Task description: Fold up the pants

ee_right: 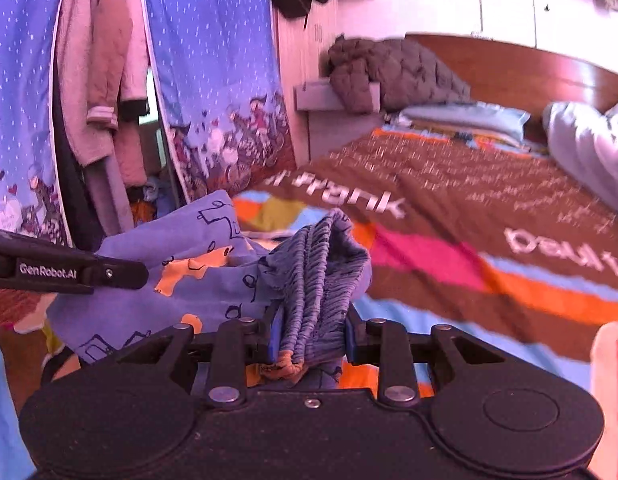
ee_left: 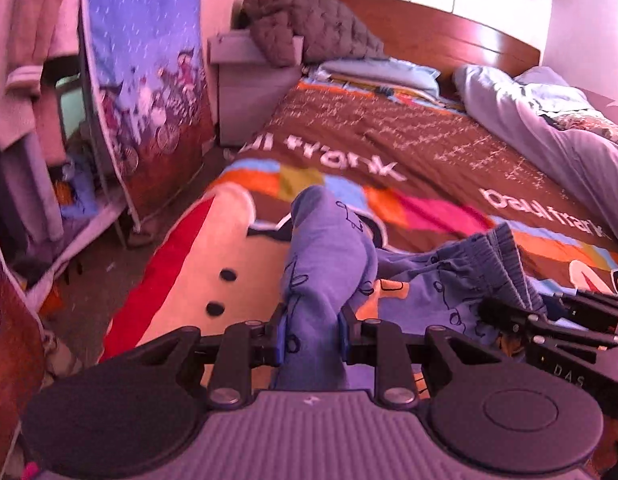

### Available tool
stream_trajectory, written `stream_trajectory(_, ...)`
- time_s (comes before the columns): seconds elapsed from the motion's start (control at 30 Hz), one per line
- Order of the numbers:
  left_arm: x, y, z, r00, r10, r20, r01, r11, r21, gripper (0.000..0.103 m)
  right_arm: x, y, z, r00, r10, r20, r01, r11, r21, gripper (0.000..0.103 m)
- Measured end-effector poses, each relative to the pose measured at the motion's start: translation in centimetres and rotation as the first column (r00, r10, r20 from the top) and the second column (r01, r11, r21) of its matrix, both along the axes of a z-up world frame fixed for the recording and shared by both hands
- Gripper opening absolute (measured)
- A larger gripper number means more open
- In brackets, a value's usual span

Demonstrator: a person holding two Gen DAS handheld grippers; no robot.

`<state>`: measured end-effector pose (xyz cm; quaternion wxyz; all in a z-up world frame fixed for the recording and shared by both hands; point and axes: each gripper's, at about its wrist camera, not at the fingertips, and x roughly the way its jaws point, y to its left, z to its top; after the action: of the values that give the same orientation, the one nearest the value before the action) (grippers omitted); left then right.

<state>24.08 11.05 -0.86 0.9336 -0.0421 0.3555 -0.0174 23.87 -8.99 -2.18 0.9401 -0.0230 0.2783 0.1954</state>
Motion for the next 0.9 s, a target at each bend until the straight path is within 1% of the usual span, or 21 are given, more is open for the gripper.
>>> stream_trajectory(0.1,0.1,1.3,-0.8,0.999,0.007,-0.033,-0.009,0.999,-0.053,0.028,0.2,0.6,-1.5,0.999,0.001,-0.048,0.000,1.000,0.019,0.032)
stream_trajectory(0.17,-0.1,1.9,-1.0,0.999,0.002,-0.040,-0.005,0.997,-0.079,0.029,0.0,0.9,-2.2,0.998,-0.023,-0.059,0.025,0.999,0.027,0.033)
stream_trajectory(0.23,-0.2,2.4,-1.3,0.999,-0.005,-0.048,0.000,0.996,-0.091,0.030,-0.2,0.9,-2.7,0.997,-0.048,-0.066,0.051,0.998,0.047,0.033)
stream_trajectory(0.33,-0.1,2.7,-1.6,0.998,0.001,-0.064,-0.007,0.996,-0.091,0.034,-0.4,0.8,-3.3,0.994,-0.078,-0.078,0.082,0.995,0.061,0.038)
stream_trajectory(0.4,-0.1,2.7,-1.7,0.998,0.008,-0.066,-0.013,0.997,-0.080,0.040,-0.5,0.8,-3.6,0.992,-0.099,-0.078,0.104,0.993,0.060,0.048)
stream_trajectory(0.43,-0.2,2.8,-1.7,0.998,0.010,-0.062,-0.015,0.997,-0.074,0.044,-0.5,0.7,-3.7,0.991,-0.108,-0.078,0.113,0.992,0.058,0.051)
stream_trajectory(0.47,-0.3,2.8,-1.7,0.998,0.015,-0.060,-0.018,0.998,-0.065,0.051,-0.5,0.6,-3.8,0.990,-0.118,-0.078,0.123,0.991,0.057,0.059)
stream_trajectory(0.5,-0.4,2.8,-1.6,0.998,0.021,-0.057,-0.024,0.998,-0.054,0.053,-0.5,0.4,-3.9,0.988,-0.129,-0.080,0.133,0.989,0.057,0.067)
stream_trajectory(0.53,-0.4,2.8,-1.6,0.998,0.025,-0.055,-0.027,0.999,-0.046,0.058,-0.4,0.3,-3.9,0.986,-0.146,-0.082,0.150,0.987,0.049,0.072)
stream_trajectory(0.6,-0.5,2.9,-1.5,0.998,0.031,-0.055,-0.033,0.999,-0.040,0.062,-0.4,0.2,-4.0,0.981,-0.175,-0.081,0.178,0.984,0.029,0.090)
stream_trajectory(0.67,-0.6,3.1,-1.3,0.997,0.048,-0.056,-0.050,0.998,-0.038,0.071,-0.3,0.2,-4.1,0.977,-0.200,-0.078,0.201,0.980,0.011,0.097)
stream_trajectory(0.7,-0.7,3.1,-1.2,0.997,0.059,-0.054,-0.061,0.997,-0.036,0.073,-0.4,0.1,-4.0,0.975,-0.208,-0.075,0.209,0.978,0.003,0.099)
stream_trajectory(0.83,-1.3,3.1,-0.4,0.995,0.095,-0.017,-0.095,0.995,-0.016,0.092,-1.1,-0.1,-3.4,0.970,-0.235,-0.065,0.234,0.972,-0.018,0.102)
stream_trajectory(0.9,-1.7,3.0,0.1,0.994,0.105,0.013,-0.105,0.994,-0.014,0.095,-1.7,-0.2,-2.6,0.968,-0.247,-0.050,0.247,0.969,-0.018,0.102)
